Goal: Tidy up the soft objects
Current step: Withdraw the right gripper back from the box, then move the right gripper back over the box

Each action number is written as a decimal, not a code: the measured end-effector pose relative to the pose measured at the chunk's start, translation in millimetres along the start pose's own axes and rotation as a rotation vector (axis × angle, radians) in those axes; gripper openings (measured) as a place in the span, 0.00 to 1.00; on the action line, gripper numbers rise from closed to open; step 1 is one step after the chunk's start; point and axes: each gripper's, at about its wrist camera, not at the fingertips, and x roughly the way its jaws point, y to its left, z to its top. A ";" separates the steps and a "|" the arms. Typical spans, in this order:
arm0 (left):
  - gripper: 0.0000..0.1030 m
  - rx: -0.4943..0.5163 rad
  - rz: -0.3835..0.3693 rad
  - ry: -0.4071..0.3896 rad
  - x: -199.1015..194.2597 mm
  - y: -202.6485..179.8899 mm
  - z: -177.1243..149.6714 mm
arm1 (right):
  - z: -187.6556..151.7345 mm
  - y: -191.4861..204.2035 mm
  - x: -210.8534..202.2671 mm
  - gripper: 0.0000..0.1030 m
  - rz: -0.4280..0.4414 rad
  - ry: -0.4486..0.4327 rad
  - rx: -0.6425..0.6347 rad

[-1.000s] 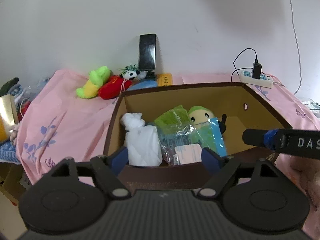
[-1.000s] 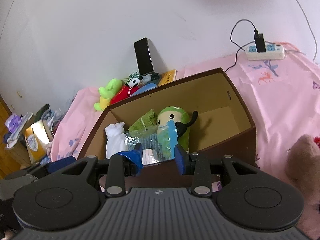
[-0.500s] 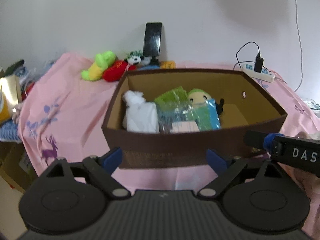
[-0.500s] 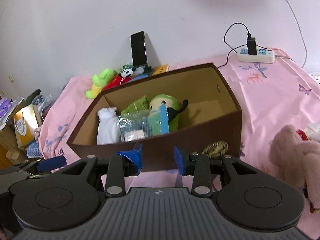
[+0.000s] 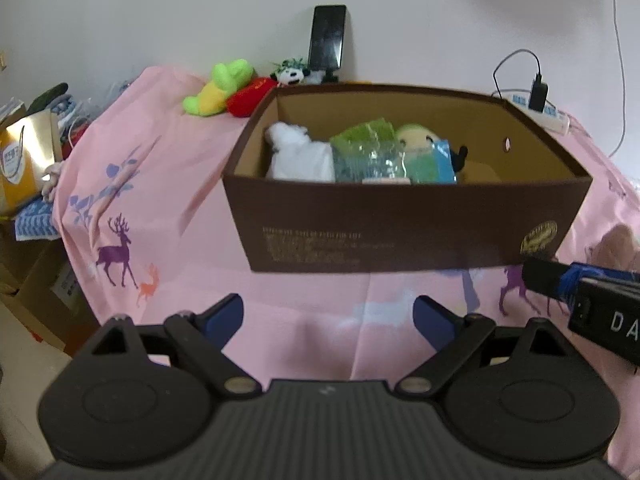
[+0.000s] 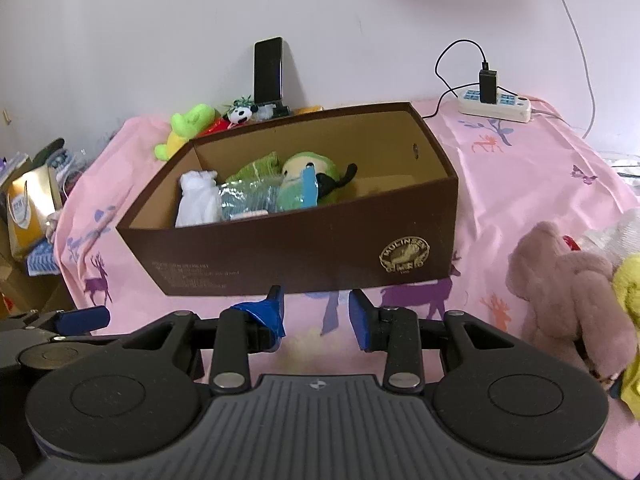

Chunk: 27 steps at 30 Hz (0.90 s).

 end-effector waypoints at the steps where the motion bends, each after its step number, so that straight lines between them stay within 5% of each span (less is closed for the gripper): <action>1: 0.91 -0.001 -0.001 0.008 -0.6 0.5 -1.7 | -2.0 0.7 -1.2 0.18 -0.006 0.002 -0.003; 15: 0.91 0.028 -0.046 0.198 -18.8 -2.4 -13.9 | -9.7 15.9 -25.0 0.18 -0.010 0.113 -0.058; 27: 0.91 0.047 -0.016 0.202 -31.3 -15.5 -11.4 | -5.4 8.8 -30.2 0.19 0.008 0.139 -0.023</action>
